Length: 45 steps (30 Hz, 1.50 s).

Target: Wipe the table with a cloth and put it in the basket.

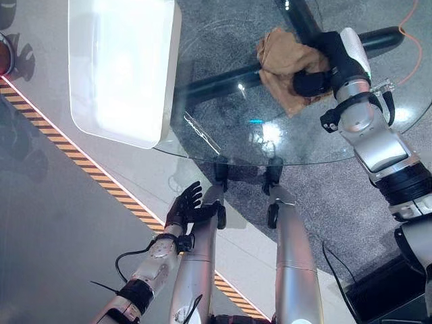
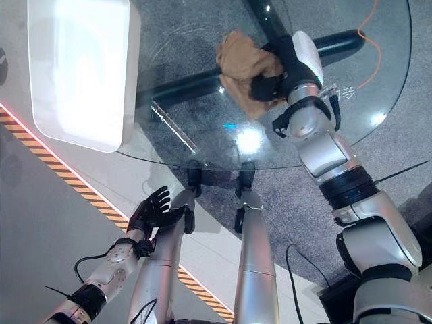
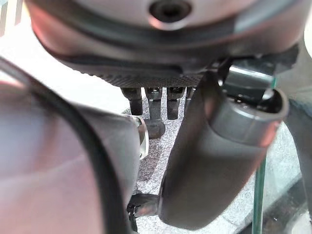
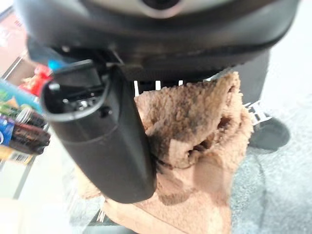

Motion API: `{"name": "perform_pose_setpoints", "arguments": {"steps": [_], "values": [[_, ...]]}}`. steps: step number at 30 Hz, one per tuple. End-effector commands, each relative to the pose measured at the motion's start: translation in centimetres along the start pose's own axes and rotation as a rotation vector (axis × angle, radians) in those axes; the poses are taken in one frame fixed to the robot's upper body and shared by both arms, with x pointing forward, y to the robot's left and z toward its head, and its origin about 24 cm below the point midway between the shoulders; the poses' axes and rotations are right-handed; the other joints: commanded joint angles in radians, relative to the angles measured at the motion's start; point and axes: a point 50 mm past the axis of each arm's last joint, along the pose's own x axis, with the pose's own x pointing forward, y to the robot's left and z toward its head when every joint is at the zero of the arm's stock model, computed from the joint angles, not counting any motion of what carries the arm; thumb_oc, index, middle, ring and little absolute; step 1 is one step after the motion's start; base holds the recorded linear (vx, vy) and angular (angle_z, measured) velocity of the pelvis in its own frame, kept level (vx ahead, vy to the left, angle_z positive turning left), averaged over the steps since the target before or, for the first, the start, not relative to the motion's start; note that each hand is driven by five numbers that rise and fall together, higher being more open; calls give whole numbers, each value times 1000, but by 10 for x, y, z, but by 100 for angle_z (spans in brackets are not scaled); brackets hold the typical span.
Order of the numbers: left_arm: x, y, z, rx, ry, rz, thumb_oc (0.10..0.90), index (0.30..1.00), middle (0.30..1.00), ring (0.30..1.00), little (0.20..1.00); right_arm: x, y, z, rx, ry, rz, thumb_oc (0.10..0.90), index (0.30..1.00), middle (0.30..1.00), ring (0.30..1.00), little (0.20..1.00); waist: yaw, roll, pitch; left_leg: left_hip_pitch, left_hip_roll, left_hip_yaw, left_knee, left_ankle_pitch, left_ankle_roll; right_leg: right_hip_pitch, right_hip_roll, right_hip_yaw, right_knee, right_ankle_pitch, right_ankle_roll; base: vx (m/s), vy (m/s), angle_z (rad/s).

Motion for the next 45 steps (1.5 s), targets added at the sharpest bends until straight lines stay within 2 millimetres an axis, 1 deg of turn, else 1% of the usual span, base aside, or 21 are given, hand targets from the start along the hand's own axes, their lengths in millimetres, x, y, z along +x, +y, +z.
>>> {"name": "perform_pose_setpoints", "arguments": {"steps": [1, 10, 15, 18, 21, 22, 26, 30, 37, 45], "values": [[-16, 1, -20, 17, 43, -3, 800, 900, 900, 900, 900, -20, 70, 29, 49, -129, 320, 100, 300, 300, 300, 200, 34, 17, -3, 8, -104, 2, 52, -124, 45, -1, 3, -23, -46, 9, 62, 0, 0, 0], [-14, -1, -18, 22, 43, -4, 800, 900, 900, 900, 900, -22, 76, 32, 65, -132, 338, 100, 300, 300, 300, 200, 38, 13, -3, 6, -104, -1, 55, -123, 46, -2, -2, -27, -46, 14, 65, 2, -1, 2], [-14, -3, -19, 25, 43, -5, 800, 900, 900, 900, 900, -26, 83, 34, 67, -144, 401, 100, 300, 300, 300, 200, 39, 12, -3, 3, -105, -2, 56, -123, 46, -5, -4, -30, -47, 16, 66, 8, -2, 6], [-14, -3, -19, 21, 40, -4, 800, 900, 900, 900, 900, -31, 89, 38, 81, -167, 473, 100, 300, 300, 300, 200, 39, 11, -3, 2, -104, -3, 57, -123, 45, -6, -5, -30, -46, 15, 66, 0, 0, 0], [-14, -4, -19, 22, 37, -6, 800, 900, 900, 900, 900, -40, 100, 45, 115, -203, 553, 100, 300, 300, 300, 200, 39, 9, -3, 2, -105, -4, 58, -123, 44, -5, -5, -31, -49, 16, 66, 0, 0, 0], [-14, -4, -19, 22, 37, -6, 800, 900, 900, 900, 900, -40, 100, 45, 115, -203, 553, 100, 300, 300, 300, 200, 39, 9, -3, 2, -105, -4, 58, -123, 44, -5, -5, -31, -49, 16, 66, 0, 0, 0], [-13, -5, -18, 18, 36, -8, 800, 900, 900, 900, 900, -52, 111, 54, 136, -251, 647, 100, 300, 300, 300, 200, 39, 6, -3, 5, -106, -3, 56, -120, 43, -1, -3, -31, -51, 16, 64, 0, 0, 0], [-13, -5, -18, 17, 34, -6, 800, 900, 900, 900, 900, -61, 115, 58, 163, -281, 685, 100, 300, 300, 300, 200, 36, 1, -3, 7, -106, -5, 56, -118, 43, 2, -1, -29, -53, 17, 65, 3, -1, 2], [-11, -4, -16, 15, 31, 3, 800, 900, 900, 900, 900, -66, 115, 61, 216, -299, 662, 100, 300, 300, 300, 200, 31, -8, -3, 21, -103, -5, 50, -115, 42, 15, 2, -27, -61, 21, 67, 1, -3, 5], [-11, 1, -16, 5, 29, 26, 800, 900, 900, 900, 900, -62, 104, 57, 301, -293, 549, 100, 300, 300, 300, 200, 25, -16, -3, 61, -98, -4, 38, -118, 43, 51, 2, -30, -68, 19, 67, -7, -9, 6]]}}
